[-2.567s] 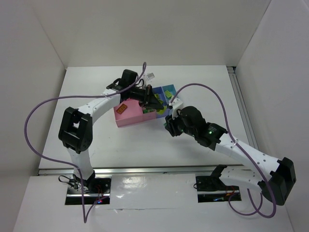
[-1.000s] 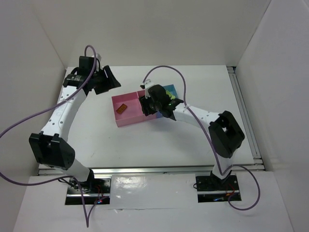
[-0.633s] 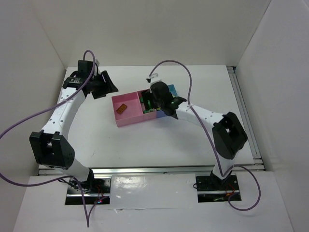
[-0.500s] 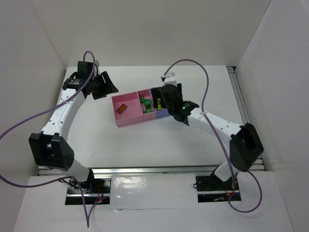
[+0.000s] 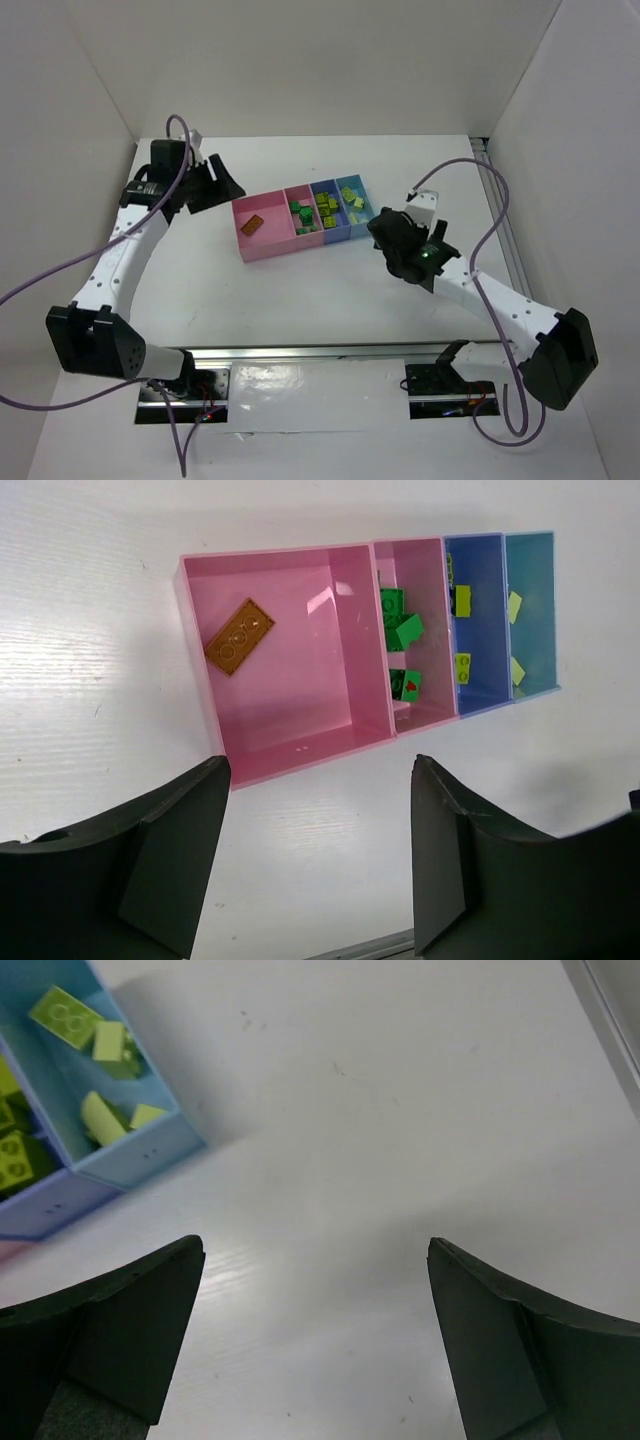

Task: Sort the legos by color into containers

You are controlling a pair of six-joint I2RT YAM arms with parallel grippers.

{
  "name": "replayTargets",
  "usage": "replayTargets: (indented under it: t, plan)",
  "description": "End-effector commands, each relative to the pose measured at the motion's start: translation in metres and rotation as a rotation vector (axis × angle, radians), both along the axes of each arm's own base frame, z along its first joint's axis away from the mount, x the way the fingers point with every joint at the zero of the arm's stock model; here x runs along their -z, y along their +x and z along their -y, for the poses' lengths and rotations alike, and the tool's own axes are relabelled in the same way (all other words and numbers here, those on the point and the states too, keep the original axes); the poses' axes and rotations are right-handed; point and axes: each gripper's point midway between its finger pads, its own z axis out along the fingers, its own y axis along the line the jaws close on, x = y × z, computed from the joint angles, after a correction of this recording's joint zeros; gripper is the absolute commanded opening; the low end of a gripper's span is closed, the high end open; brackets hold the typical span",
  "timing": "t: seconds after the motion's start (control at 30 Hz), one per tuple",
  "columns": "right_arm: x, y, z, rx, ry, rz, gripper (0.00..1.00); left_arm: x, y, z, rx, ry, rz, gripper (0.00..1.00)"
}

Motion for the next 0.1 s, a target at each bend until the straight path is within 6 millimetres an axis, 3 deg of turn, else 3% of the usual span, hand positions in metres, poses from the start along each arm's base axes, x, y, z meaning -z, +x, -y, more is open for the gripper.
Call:
replayTargets:
  t: [0.0,0.07]
  plan:
    - [0.003,-0.019,0.027,0.105,-0.026,-0.008,1.00,-0.018,-0.005,-0.001,0.017,-0.002,0.084,0.76]
    - [0.013,-0.024,0.030,0.099,-0.044,-0.038,1.00,-0.020,-0.010,-0.001,0.022,0.004,0.094,0.76]
